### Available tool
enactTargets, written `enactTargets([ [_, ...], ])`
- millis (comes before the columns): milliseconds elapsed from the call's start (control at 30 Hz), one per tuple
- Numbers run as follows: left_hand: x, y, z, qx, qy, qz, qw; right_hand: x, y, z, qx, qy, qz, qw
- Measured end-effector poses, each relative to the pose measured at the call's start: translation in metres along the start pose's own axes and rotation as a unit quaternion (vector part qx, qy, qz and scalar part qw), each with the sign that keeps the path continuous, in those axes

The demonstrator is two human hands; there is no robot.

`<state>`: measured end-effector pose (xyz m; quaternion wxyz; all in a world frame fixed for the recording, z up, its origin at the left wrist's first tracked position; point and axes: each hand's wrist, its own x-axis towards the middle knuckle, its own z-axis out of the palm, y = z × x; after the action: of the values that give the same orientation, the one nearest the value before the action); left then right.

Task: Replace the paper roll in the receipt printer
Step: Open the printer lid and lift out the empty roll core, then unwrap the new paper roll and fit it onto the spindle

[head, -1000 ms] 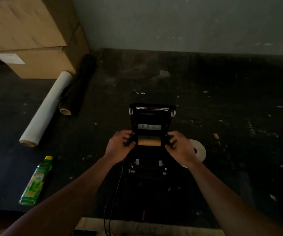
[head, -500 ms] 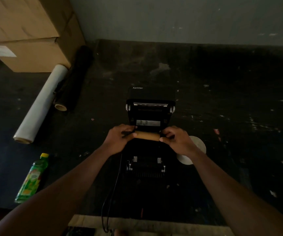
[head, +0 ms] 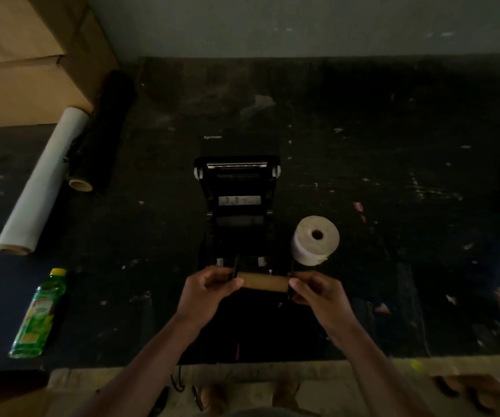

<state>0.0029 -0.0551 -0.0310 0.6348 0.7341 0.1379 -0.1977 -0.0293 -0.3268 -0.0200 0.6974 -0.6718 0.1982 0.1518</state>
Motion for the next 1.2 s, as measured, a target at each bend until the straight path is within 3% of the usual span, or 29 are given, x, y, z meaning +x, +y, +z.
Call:
enactTargets([
  [100,-0.008,0.000,0.013,0.019,0.003,-0.007,1.000,-0.007,0.019,-0.028,-0.051,0.083,0.014,0.995],
  [233,-0.015,0.002,0.030,0.058,-0.002,0.011,0.998,-0.008,0.037,-0.076,-0.360,0.179,-0.016,0.916],
  [300,-0.018,0.003,0.041,0.083,-0.007,0.021,0.996,-0.003,0.046,-0.093,-0.435,0.188,0.000,0.880],
  [533,-0.021,0.008,0.085,0.145,-0.014,0.048,0.988,0.002,0.055,-0.118,-0.546,0.153,-0.039,0.823],
  [567,-0.021,0.008,0.091,0.151,-0.015,0.049,0.987,0.001,0.056,-0.119,-0.534,0.162,-0.048,0.829],
  [633,-0.019,0.007,0.100,0.162,-0.019,0.050,0.985,-0.001,0.054,-0.116,-0.403,0.152,-0.047,0.902],
  [700,-0.017,0.008,0.110,0.176,-0.024,0.050,0.983,-0.007,0.052,-0.111,-0.187,0.066,-0.004,0.980],
  [733,-0.016,0.008,0.115,0.183,-0.028,0.051,0.981,-0.012,0.052,-0.108,-0.125,0.010,0.004,0.992],
  [800,-0.014,0.009,0.125,0.194,-0.038,0.051,0.979,-0.020,0.057,-0.107,-0.101,-0.059,-0.018,0.993],
  [867,-0.012,0.012,0.134,0.206,-0.056,0.052,0.976,-0.029,0.062,-0.115,-0.100,-0.072,-0.047,0.991],
  [1033,-0.003,0.026,0.140,0.223,-0.038,0.072,0.971,-0.043,0.064,-0.156,-0.078,-0.010,-0.023,0.997],
  [1200,0.008,0.038,0.141,0.317,-0.022,0.101,0.943,-0.053,0.073,-0.182,-0.170,0.104,-0.010,0.980],
])
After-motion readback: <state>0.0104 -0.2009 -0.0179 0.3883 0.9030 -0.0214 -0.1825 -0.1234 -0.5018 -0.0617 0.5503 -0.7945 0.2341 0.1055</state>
